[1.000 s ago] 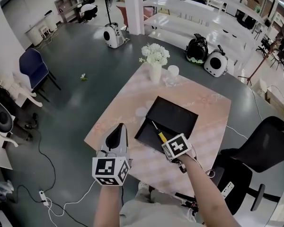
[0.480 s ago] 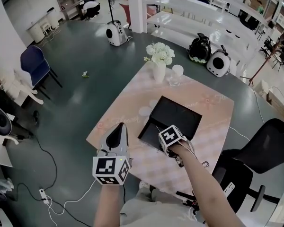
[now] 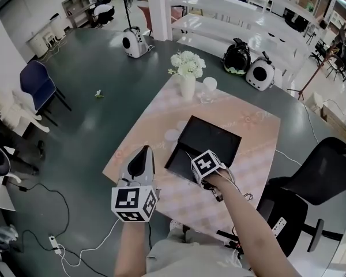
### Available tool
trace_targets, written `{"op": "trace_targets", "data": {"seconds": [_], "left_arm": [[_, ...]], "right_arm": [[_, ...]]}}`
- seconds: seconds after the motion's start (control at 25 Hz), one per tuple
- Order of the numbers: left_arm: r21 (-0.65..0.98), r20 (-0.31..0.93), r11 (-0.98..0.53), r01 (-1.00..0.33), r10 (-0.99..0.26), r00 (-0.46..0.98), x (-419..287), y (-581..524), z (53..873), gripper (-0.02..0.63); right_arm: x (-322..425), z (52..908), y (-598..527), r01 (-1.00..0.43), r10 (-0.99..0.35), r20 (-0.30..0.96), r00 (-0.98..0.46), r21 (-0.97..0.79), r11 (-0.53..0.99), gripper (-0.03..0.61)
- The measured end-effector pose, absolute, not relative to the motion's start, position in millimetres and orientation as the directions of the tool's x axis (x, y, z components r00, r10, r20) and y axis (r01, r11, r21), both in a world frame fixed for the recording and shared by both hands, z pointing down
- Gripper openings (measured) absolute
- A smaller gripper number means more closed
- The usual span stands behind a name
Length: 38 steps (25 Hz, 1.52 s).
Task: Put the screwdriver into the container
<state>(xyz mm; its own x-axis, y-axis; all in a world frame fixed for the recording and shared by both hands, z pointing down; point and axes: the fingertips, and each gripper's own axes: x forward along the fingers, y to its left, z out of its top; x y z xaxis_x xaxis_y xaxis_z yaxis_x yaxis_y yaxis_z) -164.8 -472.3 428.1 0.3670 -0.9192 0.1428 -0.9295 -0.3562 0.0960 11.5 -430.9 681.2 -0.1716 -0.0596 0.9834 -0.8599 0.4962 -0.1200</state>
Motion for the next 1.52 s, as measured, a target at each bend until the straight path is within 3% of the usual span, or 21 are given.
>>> {"op": "trace_targets", "data": {"seconds": [0.2, 0.4, 0.44, 0.68, 1.0, 1.28, 1.52], "left_arm": [[0.099, 0.123, -0.372, -0.923, -0.916, 0.383, -156.1, -475.4, 420.4, 0.008], [0.092, 0.095, -0.394, -0.914, -0.911, 0.402, -145.6, -479.0, 408.7, 0.008], [0.088, 0.088, -0.400, -0.912, -0.909, 0.407, -143.4, -479.9, 405.4, 0.008], [0.061, 0.044, -0.426, -0.902, -0.902, 0.429, -131.8, -477.6, 384.3, 0.008], [0.007, -0.038, -0.445, -0.895, -0.895, 0.445, -124.6, -463.2, 344.1, 0.008], [-0.050, -0.143, -0.441, -0.896, -0.885, 0.443, -126.6, -450.8, 282.7, 0.008], [-0.107, -0.212, -0.437, -0.893, -0.867, 0.450, -119.3, -437.0, 251.4, 0.008]], "right_arm": [[9.8, 635.6, -443.2, -0.865, -0.217, 0.932, -0.289, -0.157, 0.477, 0.185], [18.4, 570.9, -446.7, -0.876, -0.417, 0.827, -0.376, -0.169, 0.452, 0.094], [21.0, 557.0, -447.1, -0.876, -0.462, 0.795, -0.393, -0.173, 0.450, 0.057], [46.1, 462.8, -444.2, -0.869, -0.724, 0.482, -0.493, -0.224, 0.442, 0.006], [100.5, 352.0, -420.3, -0.942, -0.937, 0.105, -0.334, -0.012, 0.335, 0.005], [115.4, 266.9, -389.0, -0.965, -0.967, -0.092, -0.236, 0.143, 0.222, 0.005], [121.3, 241.3, -381.0, -0.975, -0.975, -0.148, -0.168, 0.168, 0.143, 0.005]]}}
